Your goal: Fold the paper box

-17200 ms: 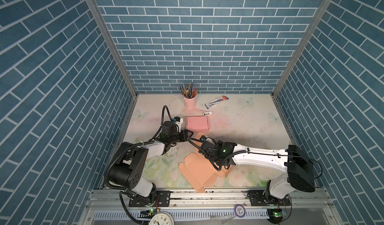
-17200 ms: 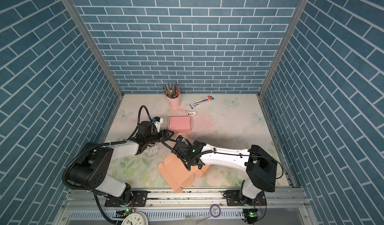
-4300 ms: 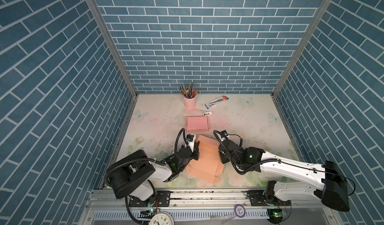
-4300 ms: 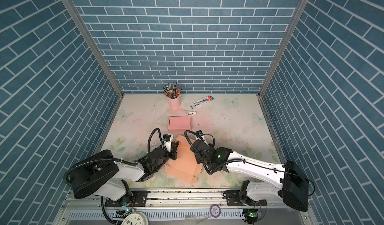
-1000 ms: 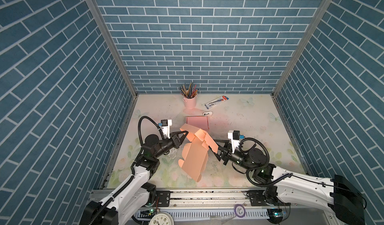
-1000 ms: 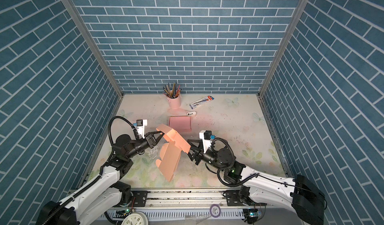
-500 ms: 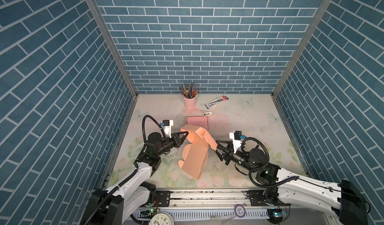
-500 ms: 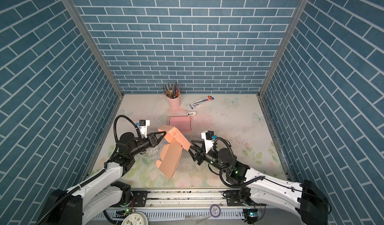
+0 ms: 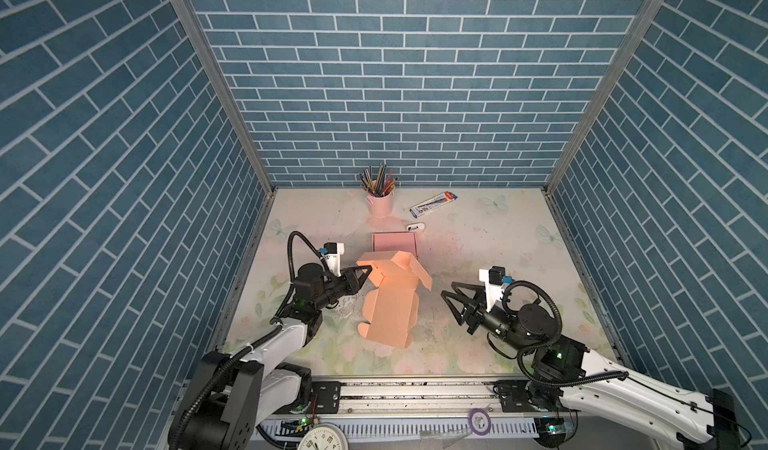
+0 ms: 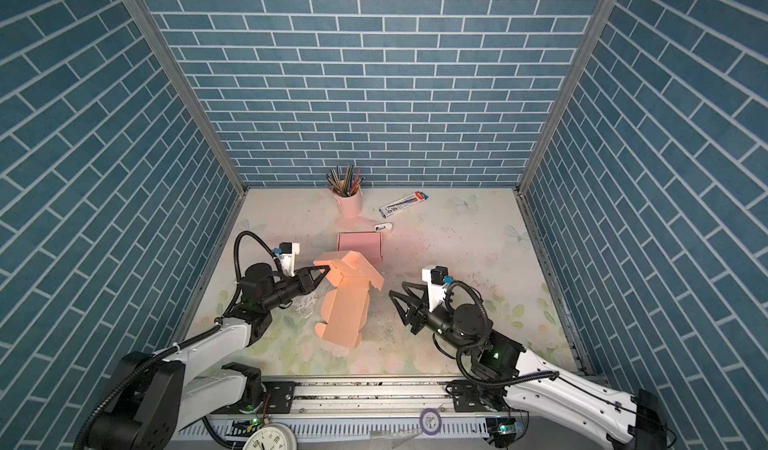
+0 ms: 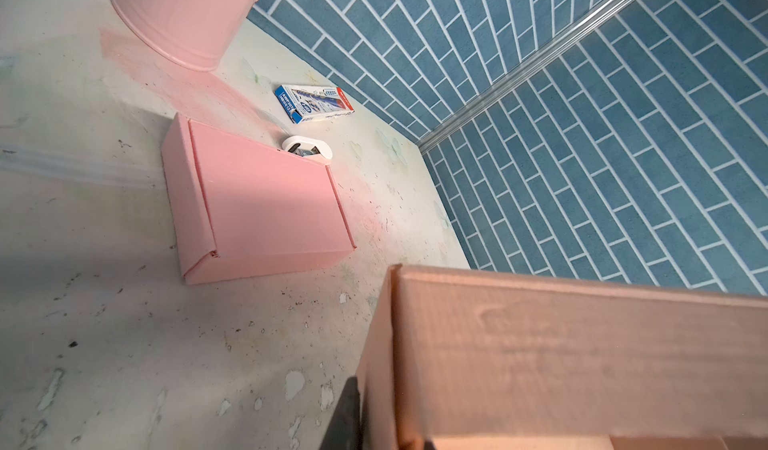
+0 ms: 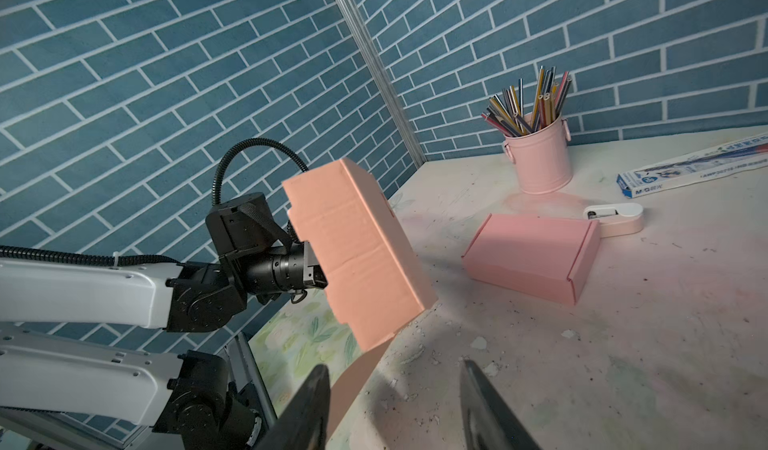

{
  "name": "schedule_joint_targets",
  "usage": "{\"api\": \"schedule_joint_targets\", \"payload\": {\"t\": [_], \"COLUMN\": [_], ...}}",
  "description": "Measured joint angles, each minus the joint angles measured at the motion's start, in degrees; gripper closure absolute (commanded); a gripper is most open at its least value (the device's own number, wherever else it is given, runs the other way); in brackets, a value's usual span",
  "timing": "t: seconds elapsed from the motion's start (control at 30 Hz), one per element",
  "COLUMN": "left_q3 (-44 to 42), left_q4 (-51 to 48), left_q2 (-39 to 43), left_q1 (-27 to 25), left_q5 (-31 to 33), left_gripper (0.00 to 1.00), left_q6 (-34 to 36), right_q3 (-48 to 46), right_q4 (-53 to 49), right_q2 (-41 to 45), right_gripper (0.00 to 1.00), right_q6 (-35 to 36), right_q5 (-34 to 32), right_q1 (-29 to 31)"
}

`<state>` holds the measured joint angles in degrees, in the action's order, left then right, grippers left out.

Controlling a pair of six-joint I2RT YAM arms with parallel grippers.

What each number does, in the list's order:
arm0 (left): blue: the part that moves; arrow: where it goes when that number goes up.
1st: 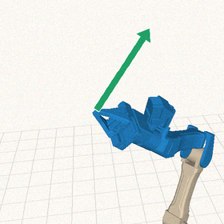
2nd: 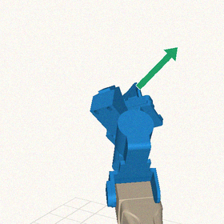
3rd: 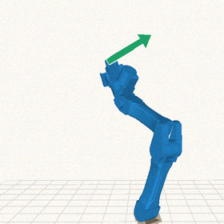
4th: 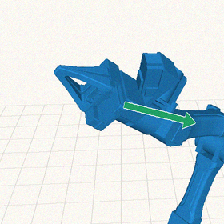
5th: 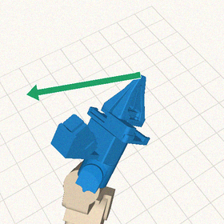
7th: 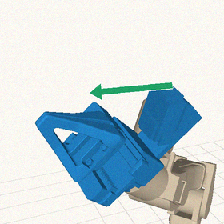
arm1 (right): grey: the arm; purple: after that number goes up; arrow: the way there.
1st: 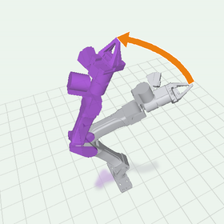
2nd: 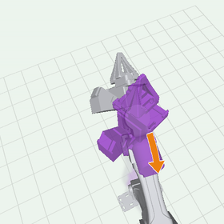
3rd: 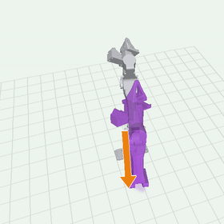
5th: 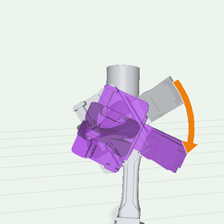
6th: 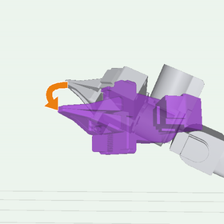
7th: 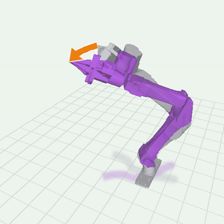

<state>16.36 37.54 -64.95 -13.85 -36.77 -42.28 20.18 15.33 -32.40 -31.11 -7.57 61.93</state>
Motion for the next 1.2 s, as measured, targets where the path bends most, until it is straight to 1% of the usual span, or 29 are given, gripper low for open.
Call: {"api": "schedule_joint_targets", "payload": {"t": [0.13, 0.4, 0.73, 0.97, 1.2], "left_q3": [0.0, 0.0, 0.0, 0.0, 0.0], "left_q4": [-0.55, -2.25, -2.71, -2.51, -2.49], "left_q2": [-0.07, -0.31, -1.75, -3.85, -4.79], "left_q1": [-1.29, -5.14, -7.08, -8.0, -9.16], "left_q5": [0.04, 0.96, 2.54, 3.26, 4.44], "left_gripper": [0.83, 0.82, 0.82, 0.82, 0.82], "left_q6": [1.18, 2.78, 3.19, 3.15, 3.15], "right_q3": [0.26, 4.11, 4.92, 7.54, 8.33], "right_q4": [-2.03, -5.07, -6.82, -6.51, -5.77], "right_q2": [0.11, -6.47, -10.93, -15.13, -18.69], "right_gripper": [0.48, 0.49, 0.53, 0.56, 0.61], "right_q6": [0.55, 1.4, 2.05, 3.08, 3.15], "right_q5": [-0.68, -0.72, -0.57, 1.14, 2.03], "right_q1": [-0.5, -0.87, -0.98, -0.98, -0.98]}}
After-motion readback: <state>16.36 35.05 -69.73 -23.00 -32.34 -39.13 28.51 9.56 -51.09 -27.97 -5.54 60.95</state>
